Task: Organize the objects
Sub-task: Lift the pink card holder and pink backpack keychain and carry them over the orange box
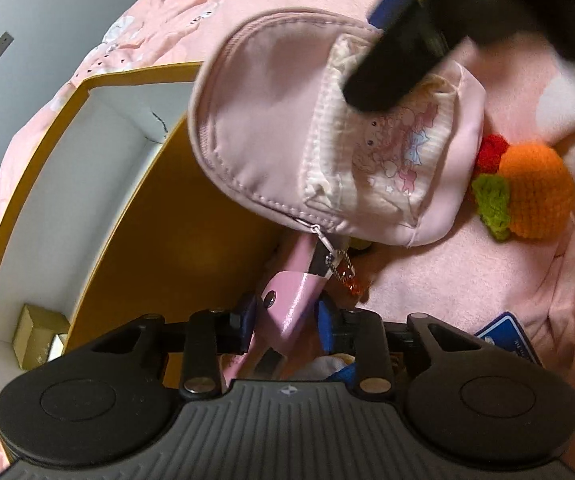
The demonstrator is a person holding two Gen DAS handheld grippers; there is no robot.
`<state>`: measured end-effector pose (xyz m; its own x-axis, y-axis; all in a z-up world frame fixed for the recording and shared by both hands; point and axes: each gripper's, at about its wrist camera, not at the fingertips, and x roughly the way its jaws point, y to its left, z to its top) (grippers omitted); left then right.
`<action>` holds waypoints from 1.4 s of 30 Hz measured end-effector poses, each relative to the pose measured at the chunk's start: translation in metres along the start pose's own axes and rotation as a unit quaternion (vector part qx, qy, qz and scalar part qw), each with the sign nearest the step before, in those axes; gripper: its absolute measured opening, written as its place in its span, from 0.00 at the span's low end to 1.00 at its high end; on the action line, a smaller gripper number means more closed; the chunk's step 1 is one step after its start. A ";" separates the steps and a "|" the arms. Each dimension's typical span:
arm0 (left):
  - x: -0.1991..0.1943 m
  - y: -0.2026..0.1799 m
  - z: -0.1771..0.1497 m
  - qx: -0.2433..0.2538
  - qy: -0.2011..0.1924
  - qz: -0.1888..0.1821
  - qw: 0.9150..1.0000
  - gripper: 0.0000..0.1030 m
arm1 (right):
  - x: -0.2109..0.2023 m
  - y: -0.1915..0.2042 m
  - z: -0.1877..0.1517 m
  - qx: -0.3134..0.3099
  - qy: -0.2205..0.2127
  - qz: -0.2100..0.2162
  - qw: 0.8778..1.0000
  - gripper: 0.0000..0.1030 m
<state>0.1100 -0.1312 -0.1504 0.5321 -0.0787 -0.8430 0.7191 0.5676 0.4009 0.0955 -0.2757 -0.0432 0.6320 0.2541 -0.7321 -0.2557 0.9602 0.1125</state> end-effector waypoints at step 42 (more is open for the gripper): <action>-0.002 0.200 -0.052 -0.676 -0.153 -0.274 0.667 0.28 | 0.000 0.005 0.102 0.057 -0.116 -0.057 0.990 0.16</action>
<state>0.2299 0.0253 -0.0871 0.5695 -0.6248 -0.5342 -0.1059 0.5886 -0.8014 0.1688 -0.2587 0.0261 0.8063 0.1503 -0.5721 -0.0965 0.9876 0.1234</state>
